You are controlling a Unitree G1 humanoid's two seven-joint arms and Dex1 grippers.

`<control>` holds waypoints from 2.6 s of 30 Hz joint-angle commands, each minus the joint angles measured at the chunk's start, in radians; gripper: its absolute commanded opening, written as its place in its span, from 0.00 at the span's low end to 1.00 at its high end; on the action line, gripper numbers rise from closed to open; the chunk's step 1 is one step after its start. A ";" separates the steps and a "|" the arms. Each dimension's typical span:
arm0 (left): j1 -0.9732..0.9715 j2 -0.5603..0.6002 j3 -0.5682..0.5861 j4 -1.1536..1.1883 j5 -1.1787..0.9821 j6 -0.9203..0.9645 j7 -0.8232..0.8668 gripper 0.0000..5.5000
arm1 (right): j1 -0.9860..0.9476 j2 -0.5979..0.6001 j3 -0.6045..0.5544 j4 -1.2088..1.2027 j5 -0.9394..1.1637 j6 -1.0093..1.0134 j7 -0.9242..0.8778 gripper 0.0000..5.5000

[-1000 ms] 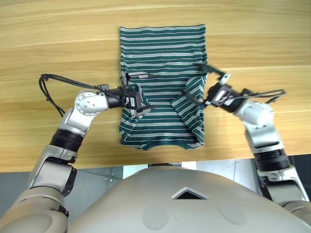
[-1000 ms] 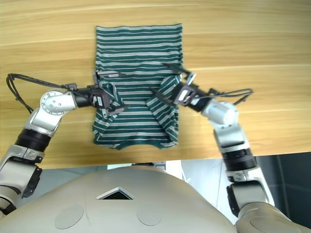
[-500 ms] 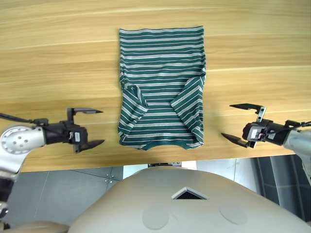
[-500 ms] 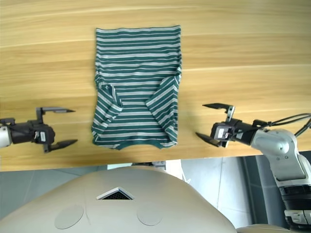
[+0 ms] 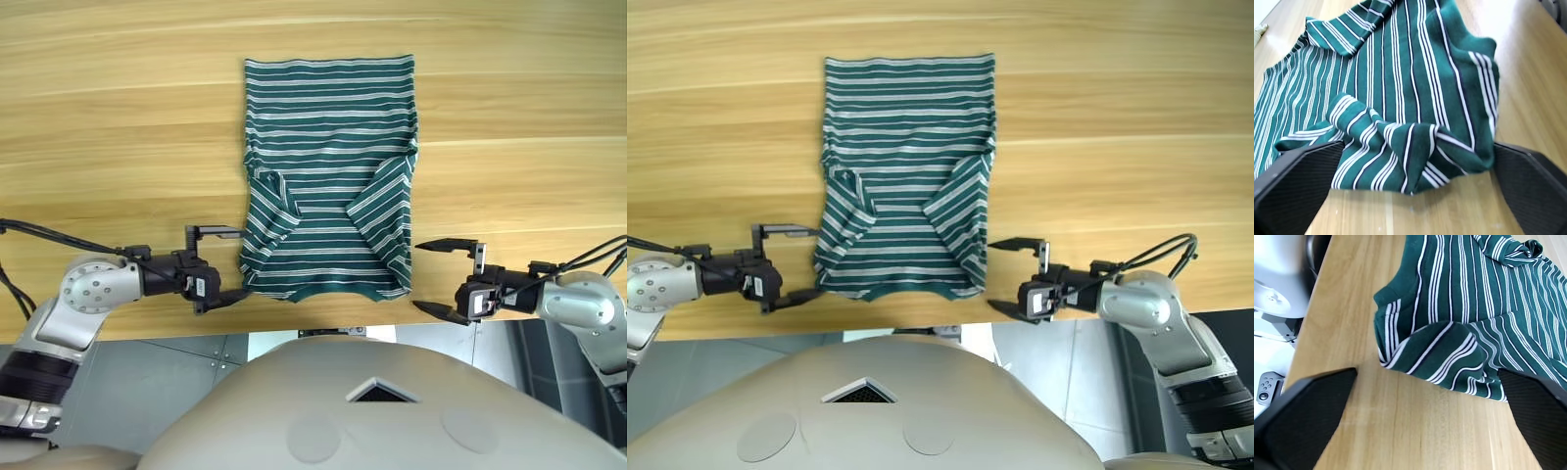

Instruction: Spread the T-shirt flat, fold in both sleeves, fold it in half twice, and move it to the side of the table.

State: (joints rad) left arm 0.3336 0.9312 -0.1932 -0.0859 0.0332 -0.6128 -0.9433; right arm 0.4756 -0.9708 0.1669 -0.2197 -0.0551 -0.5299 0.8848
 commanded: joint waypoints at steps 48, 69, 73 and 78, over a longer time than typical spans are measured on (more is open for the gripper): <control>-0.082 0.051 -0.139 0.110 0.008 -0.139 -0.046 0.01 | -0.084 0.021 0.131 0.040 -0.093 0.058 -0.052 0.02; 0.124 0.218 0.014 -0.225 -0.382 -0.188 -0.139 0.01 | 0.269 -0.119 -0.276 -0.297 0.176 -0.191 0.024 0.02; 0.096 0.202 -0.021 -0.223 -0.410 -0.142 -0.190 0.01 | 0.285 -0.139 -0.280 -0.325 0.246 -0.226 0.067 0.02; 0.029 0.132 -0.021 -0.199 -0.372 -0.066 -0.168 0.01 | 0.098 -0.088 -0.208 -0.253 0.148 -0.112 0.049 0.02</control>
State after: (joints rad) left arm 0.3958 1.0830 -0.2234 -0.2895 -0.3388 -0.7064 -1.1193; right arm 0.6396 -1.0747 -0.0589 -0.4937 0.1295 -0.6850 0.9394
